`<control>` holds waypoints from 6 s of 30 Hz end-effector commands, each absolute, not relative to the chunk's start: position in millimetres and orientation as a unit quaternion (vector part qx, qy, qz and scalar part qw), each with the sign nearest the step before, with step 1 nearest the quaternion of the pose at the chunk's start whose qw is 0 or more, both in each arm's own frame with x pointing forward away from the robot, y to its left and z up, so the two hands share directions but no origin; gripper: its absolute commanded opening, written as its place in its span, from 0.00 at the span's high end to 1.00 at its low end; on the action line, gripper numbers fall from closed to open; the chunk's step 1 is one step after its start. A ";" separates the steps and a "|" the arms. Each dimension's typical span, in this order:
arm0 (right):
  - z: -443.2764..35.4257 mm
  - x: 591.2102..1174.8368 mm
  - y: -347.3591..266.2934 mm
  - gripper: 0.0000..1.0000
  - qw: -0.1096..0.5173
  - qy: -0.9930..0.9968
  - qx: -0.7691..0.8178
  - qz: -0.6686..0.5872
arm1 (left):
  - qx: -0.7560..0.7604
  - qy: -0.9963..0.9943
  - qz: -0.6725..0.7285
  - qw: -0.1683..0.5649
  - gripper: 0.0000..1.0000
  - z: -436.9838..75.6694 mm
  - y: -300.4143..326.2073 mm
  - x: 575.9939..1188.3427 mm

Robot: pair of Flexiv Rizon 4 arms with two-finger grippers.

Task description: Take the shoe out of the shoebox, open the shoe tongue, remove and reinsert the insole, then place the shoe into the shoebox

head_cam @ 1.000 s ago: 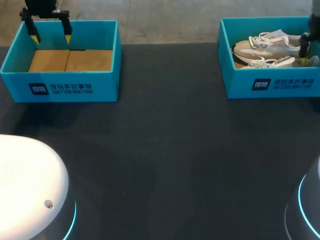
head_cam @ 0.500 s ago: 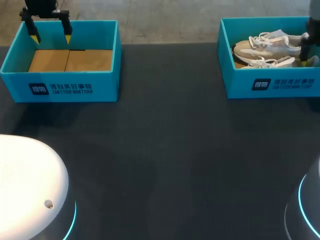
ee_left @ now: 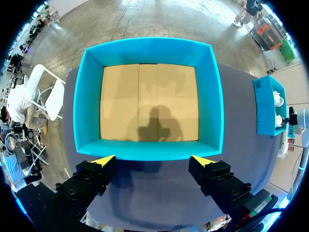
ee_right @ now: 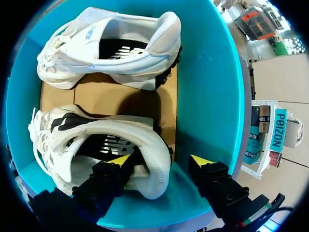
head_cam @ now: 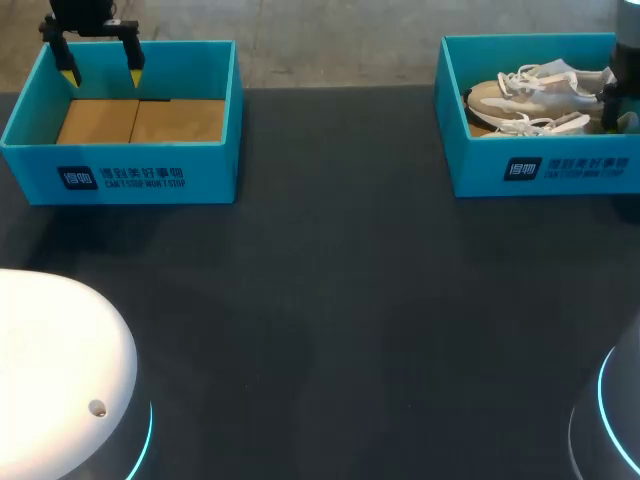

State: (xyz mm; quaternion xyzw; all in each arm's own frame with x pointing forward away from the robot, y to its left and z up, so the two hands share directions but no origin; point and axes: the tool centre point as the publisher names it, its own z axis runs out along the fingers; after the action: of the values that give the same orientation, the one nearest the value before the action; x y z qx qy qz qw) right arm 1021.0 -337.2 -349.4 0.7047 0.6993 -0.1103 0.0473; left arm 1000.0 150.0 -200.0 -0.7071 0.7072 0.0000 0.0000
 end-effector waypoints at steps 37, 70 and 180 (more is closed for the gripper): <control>-322.3 1028.5 -350.3 1.00 0.082 0.674 0.727 -0.102 | -0.707 0.707 0.000 0.000 0.00 -200.0 149.9 1000.0; -190.6 1018.3 -331.1 1.00 0.184 0.654 0.729 -0.085 | -0.707 0.707 0.000 0.000 0.00 -200.0 149.9 1000.0; -294.0 714.4 12.6 1.00 0.149 0.715 0.678 -0.087 | -0.707 0.707 0.000 0.000 0.00 -200.0 149.9 1000.0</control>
State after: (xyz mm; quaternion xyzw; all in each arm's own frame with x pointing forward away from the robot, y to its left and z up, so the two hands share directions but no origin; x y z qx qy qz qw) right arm 713.6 1.2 -285.7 0.6784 0.7166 -0.0778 0.1422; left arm 1000.1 150.0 -200.0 -0.7071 0.7072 0.0001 0.0000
